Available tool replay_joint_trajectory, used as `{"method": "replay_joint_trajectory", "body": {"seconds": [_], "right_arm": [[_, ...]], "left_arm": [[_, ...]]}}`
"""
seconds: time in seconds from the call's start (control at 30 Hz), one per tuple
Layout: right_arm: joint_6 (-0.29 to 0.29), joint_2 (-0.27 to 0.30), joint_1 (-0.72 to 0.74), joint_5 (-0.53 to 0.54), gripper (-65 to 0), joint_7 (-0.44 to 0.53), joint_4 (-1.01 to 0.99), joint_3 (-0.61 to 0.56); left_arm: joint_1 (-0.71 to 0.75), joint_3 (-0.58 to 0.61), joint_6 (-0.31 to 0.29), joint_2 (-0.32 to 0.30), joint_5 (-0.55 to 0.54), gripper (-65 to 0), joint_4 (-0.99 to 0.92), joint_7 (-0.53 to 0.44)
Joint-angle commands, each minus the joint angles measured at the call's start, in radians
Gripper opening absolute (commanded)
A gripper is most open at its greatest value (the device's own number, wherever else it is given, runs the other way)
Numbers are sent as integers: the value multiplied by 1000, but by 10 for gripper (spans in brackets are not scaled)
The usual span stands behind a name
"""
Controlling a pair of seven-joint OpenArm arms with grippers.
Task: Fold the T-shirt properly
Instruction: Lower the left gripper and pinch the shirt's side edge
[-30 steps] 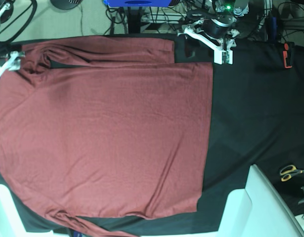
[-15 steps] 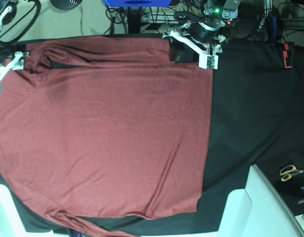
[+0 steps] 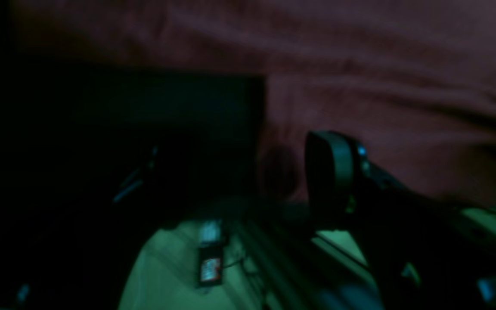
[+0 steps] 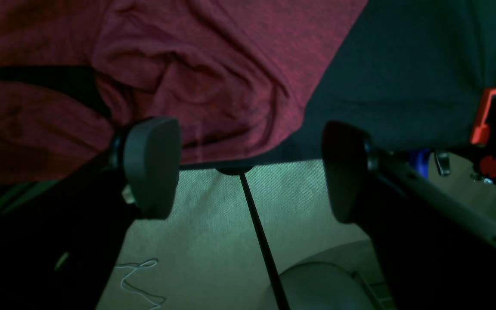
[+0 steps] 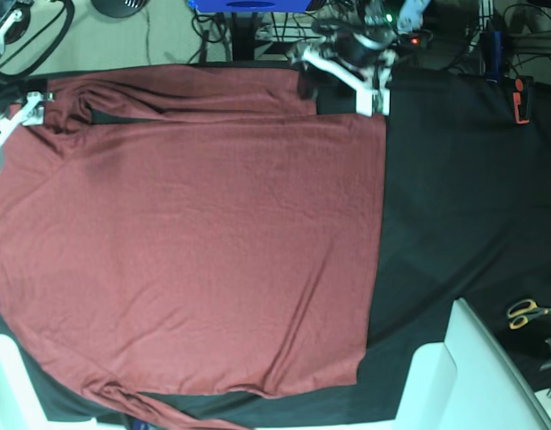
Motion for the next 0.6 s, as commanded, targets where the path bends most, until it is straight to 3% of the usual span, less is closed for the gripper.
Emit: {"method": "replay_joint_trajectory", "body": {"seconds": [0.0,0.23,0.4,0.47,0.57], "right_arm": [[1,11,2,0,-164,12,14,5],[1,11,-1,0,-219,12,14,5],[1,11,-13,0,-224,12,14,5],[1,11,-13,0,-224,12,14,5],[1,11,-13,0,-224,12,16,5]], "left_arm": [[2,5,10,-2,-5,-237,-3,27],[-36,115,10,-13,-12,-244,-25,26],[-38,114,10,-10,-14,-257,-39,29],[-38,114,10,-10,-15,-337,-39,29],[-38,121,10,-10,-15,-551,-39,30]]}}
